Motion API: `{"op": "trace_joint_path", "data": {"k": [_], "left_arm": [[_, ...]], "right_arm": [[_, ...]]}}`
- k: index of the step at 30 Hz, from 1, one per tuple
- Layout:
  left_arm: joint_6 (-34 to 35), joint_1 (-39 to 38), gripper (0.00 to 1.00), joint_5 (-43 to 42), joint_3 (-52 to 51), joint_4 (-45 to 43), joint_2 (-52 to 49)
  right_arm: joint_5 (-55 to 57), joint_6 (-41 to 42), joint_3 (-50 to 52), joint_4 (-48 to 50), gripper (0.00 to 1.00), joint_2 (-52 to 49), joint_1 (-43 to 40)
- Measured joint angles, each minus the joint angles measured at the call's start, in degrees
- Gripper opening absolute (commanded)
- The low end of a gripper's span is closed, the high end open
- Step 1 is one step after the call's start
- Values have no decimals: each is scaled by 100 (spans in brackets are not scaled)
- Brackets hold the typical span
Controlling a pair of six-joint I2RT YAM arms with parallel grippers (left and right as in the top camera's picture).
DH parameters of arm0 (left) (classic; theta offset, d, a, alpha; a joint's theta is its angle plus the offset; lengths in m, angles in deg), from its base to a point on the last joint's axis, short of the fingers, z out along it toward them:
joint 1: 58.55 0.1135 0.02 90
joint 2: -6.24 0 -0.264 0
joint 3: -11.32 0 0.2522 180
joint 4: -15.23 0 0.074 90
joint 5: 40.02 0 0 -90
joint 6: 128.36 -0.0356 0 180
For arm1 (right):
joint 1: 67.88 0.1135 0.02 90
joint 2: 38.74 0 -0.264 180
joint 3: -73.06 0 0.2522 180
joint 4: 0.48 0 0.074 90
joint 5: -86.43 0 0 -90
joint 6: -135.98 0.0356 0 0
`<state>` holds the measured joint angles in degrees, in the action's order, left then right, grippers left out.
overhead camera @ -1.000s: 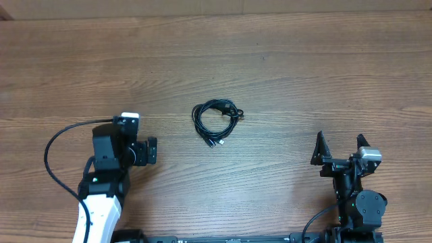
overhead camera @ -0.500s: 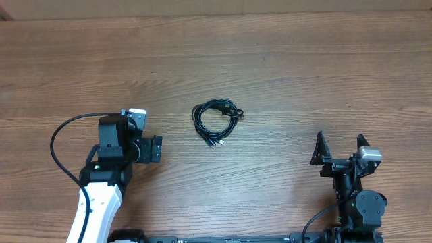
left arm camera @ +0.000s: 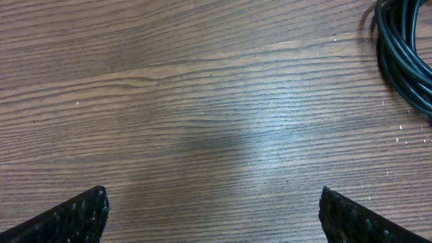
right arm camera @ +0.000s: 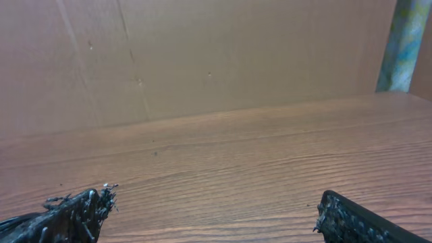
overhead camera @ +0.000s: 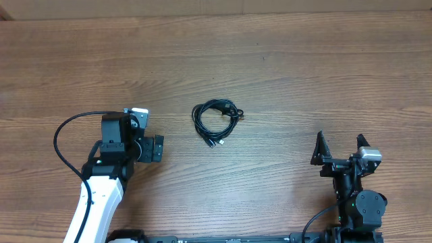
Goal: Untangle cables
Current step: 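Raise the left gripper and move it toward the black cable coil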
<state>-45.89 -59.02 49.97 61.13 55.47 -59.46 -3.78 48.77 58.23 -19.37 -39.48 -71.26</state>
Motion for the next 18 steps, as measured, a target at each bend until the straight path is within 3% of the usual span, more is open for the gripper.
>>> {"op": "trace_joint_path", "data": {"k": [18], "left_arm": [[0, 0, 99, -149, 2, -249, 0]], "right_arm": [[-2, 0, 0, 0, 100, 0, 0]]}}
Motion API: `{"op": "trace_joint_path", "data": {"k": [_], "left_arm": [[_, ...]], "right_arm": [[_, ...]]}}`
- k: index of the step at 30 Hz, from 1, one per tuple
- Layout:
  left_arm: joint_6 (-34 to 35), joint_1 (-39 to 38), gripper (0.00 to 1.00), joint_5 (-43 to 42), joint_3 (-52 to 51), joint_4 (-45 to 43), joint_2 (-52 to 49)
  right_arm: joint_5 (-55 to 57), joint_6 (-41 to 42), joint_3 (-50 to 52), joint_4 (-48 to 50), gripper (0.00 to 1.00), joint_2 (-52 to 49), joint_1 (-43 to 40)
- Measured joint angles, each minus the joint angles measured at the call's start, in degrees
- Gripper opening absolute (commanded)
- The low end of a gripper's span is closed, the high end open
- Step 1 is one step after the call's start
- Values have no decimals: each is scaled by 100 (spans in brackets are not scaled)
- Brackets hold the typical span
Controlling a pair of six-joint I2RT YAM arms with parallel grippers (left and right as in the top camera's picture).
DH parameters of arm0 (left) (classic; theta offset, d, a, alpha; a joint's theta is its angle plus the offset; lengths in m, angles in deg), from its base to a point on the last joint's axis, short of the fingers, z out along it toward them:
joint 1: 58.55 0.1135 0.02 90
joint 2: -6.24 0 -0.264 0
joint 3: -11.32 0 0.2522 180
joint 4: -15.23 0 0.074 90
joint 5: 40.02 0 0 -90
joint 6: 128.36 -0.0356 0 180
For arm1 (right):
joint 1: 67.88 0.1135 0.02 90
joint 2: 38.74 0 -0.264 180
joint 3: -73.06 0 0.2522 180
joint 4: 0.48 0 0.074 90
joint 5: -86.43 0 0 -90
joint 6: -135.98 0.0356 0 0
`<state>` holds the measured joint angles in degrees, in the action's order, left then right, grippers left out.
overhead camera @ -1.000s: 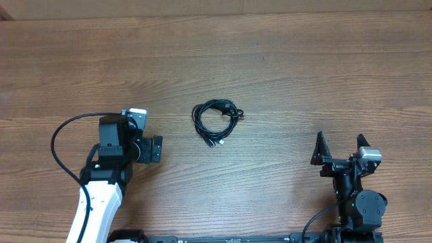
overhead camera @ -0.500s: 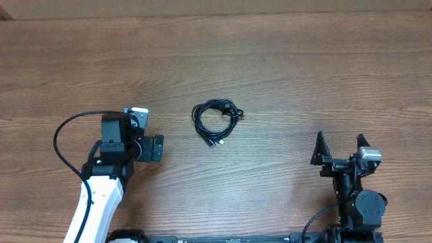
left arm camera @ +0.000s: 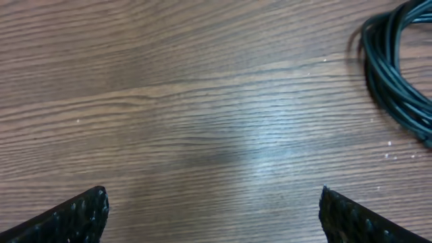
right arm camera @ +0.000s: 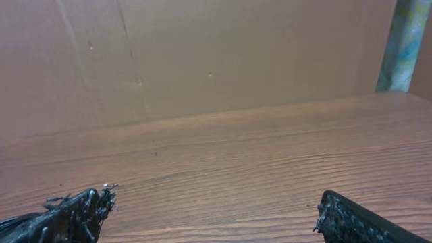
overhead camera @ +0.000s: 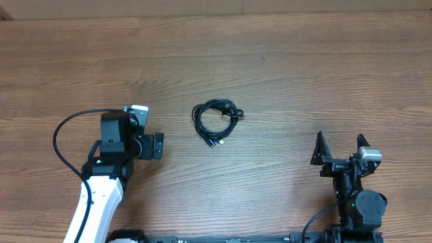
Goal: Untangle cables
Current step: 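Raise the left gripper and move it toward the black cable coil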
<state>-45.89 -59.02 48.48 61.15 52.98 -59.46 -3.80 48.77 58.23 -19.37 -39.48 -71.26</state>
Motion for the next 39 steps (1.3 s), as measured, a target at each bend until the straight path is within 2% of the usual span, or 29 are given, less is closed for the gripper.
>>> {"op": "trace_joint_path", "data": {"k": [10, 24, 31, 39], "left_arm": [[2, 0, 99, -262, 0, -92, 0], [2, 0, 100, -1665, 2, -164, 0], [9, 0, 99, -2044, 4, -164, 0], [640, -90, 100, -2098, 4, -131, 0]], "right_arm": [[0, -2, 0, 0, 100, 0, 0], [4, 0, 0, -2, 100, 0, 0], [2, 0, 0, -2, 100, 0, 0], [0, -4, 0, -2, 100, 0, 0]]}}
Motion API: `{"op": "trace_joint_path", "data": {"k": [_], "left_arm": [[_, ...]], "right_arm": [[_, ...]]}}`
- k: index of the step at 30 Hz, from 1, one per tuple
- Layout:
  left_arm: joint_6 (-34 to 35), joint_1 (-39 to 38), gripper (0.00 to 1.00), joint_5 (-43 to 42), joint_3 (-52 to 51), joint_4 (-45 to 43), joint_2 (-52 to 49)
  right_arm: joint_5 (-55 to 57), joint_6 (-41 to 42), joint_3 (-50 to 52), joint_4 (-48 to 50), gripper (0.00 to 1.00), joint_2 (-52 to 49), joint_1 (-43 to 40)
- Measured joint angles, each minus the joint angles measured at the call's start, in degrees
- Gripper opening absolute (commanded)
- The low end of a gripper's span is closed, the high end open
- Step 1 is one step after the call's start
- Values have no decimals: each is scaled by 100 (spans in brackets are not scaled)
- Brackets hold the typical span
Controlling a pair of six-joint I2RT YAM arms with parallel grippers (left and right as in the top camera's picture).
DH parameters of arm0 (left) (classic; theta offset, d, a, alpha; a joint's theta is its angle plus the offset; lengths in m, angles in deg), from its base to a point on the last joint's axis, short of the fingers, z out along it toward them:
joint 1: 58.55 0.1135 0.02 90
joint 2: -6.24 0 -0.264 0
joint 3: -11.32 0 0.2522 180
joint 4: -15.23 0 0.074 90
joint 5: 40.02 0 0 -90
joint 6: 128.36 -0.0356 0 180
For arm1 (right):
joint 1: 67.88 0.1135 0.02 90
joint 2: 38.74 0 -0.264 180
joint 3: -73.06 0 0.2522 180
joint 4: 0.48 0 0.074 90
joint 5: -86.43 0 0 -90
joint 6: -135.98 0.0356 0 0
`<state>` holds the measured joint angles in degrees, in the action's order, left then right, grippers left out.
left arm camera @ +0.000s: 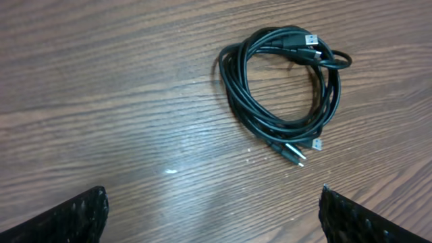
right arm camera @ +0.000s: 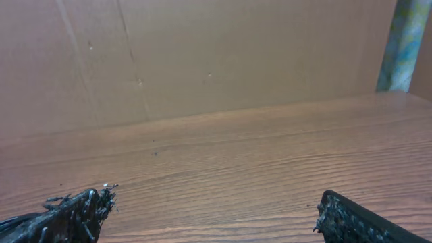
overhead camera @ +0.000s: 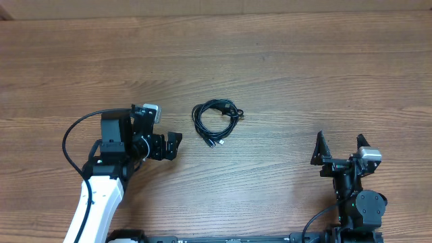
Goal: Untangle cables
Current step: 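Raise the left gripper and move it toward the black cable coil, then lower the open left gripper over the left side of the coil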
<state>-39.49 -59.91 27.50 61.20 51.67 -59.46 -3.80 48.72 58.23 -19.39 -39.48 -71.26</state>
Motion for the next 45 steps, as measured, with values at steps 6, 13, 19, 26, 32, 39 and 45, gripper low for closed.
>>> {"op": "trace_joint_path", "data": {"k": [6, 13, 19, 26, 32, 39, 45], "left_arm": [[568, -544, 99, 448, 0, 4, 0], [1467, -955, 100, 789, 0, 0, 0], [1978, -1032, 100, 870, 2, -57, -48], [2374, -1362, 100, 1073, 4, -184, -455], [2564, -1609, 100, 1239, 260, -33, -774], [2785, -1906, 100, 1733, 1231, 752, -1364], [2914, -2044, 100, 2164, 2048, 1388, -1985]], "right_arm": [[2, 0, 0, 2, 100, 0, 0], [2, 2, 0, 0, 100, 0, 0], [2, 2, 0, -2, 100, 0, 0], [2, 2, 0, 0, 100, 0, 0], [2, 2, 0, 0, 100, 0, 0], [2, 0, 0, 0, 100, 0, 0], [4, 4, 0, 4, 100, 0, 0]]}}
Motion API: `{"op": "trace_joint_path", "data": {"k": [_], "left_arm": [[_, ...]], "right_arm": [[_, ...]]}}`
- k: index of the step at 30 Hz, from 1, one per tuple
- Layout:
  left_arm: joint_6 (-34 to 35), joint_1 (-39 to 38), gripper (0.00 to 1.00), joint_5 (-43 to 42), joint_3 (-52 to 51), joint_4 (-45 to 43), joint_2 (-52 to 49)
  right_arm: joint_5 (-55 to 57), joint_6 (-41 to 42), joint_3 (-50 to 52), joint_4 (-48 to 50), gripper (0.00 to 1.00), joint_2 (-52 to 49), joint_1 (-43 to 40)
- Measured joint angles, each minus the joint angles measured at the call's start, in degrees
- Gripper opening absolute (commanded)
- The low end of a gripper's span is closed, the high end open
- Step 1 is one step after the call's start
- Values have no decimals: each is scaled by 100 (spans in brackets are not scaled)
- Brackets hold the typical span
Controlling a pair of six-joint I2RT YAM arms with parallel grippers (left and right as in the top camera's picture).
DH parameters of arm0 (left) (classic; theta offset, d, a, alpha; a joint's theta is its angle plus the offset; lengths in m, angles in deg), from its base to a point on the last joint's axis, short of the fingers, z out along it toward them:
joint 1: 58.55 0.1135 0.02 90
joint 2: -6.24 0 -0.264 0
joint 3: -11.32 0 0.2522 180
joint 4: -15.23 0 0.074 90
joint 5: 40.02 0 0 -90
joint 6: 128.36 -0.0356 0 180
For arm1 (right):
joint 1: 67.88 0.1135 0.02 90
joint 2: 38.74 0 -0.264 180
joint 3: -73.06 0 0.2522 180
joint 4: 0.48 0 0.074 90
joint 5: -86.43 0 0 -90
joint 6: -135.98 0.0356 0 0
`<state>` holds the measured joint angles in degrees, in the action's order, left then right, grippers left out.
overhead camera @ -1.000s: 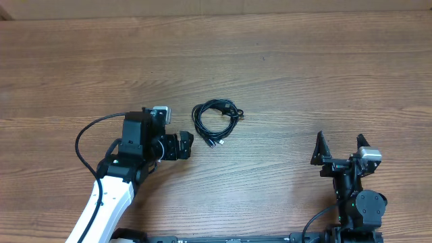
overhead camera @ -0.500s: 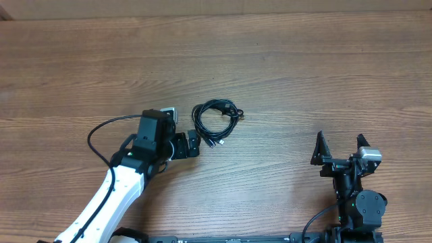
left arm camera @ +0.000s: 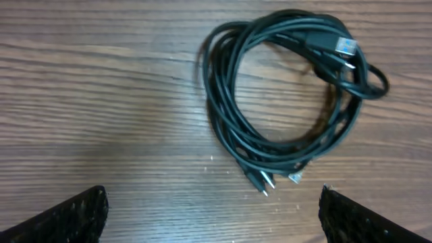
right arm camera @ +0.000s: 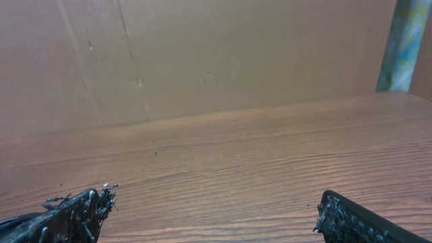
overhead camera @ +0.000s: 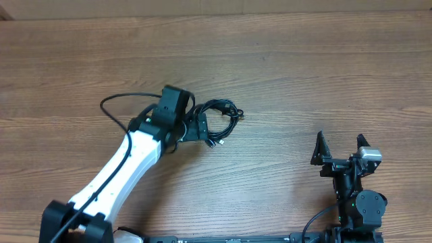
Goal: Untangle cables
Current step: 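Lower the open left gripper over the left side of the coil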
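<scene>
A coil of tangled black cables [overhead camera: 217,123] lies on the wooden table [overhead camera: 304,74], its plug ends poking out at the lower side. In the left wrist view the coil [left arm camera: 287,94] fills the upper middle. My left gripper [overhead camera: 200,128] stands open at the coil's left edge, its fingertips [left arm camera: 74,212] wide apart with bare wood between them. My right gripper [overhead camera: 338,150] rests open at the near right, far from the coil, and its fingertips [right arm camera: 351,216] frame bare table.
A brown board wall [right arm camera: 202,54] stands behind the table's far edge in the right wrist view. The left arm's own black cable [overhead camera: 125,101] loops over the table left of the coil.
My left arm has reached right and forward, bringing its open gripper from a hand's width left of the coil up to the coil's left edge. The right arm has not moved.
At first my left gripper hung open over bare wood well left of the coil, with only the coil's edge in its view. It then stood progressively nearer, the whole coil in view, and now it is at the coil. The right gripper stayed parked and open.
</scene>
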<state>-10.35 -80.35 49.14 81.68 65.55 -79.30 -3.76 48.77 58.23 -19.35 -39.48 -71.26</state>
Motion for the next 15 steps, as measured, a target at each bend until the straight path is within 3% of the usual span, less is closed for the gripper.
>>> {"op": "trace_joint_path", "data": {"k": [15], "left_arm": [[557, -24, 100, 317, 197, -96, -953]], "right_arm": [[-2, -2, 0, -7, 100, 0, 0]]}}
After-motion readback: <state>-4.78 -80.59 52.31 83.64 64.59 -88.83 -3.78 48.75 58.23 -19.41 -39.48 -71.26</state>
